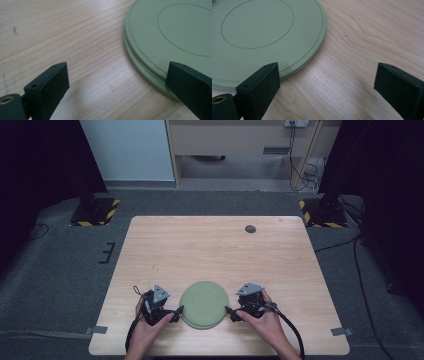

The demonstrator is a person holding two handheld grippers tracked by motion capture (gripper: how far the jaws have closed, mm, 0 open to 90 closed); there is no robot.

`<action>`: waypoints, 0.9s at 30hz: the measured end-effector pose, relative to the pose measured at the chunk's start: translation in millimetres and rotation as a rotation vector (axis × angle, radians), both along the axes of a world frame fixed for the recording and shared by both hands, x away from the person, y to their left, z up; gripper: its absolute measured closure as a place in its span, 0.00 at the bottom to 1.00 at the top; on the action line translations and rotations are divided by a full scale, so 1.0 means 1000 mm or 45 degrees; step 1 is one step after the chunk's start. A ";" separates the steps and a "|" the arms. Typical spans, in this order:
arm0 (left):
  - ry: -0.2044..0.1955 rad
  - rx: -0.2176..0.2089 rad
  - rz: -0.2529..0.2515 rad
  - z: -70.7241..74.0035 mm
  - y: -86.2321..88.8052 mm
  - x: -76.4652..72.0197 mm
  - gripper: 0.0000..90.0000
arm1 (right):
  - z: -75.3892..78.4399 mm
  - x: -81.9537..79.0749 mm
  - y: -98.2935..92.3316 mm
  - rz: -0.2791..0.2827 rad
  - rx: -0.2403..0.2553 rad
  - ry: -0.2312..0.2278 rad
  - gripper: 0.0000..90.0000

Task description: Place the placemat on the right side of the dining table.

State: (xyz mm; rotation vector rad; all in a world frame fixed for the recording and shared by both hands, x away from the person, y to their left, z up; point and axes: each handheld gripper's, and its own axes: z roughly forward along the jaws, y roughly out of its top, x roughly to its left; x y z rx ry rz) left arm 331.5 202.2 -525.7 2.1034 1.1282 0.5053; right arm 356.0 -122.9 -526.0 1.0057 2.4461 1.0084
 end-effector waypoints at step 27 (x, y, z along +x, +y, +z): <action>-0.003 0.000 0.027 -0.001 -0.005 0.006 0.03 | 0.000 0.000 0.002 -0.019 -0.037 -0.022 0.06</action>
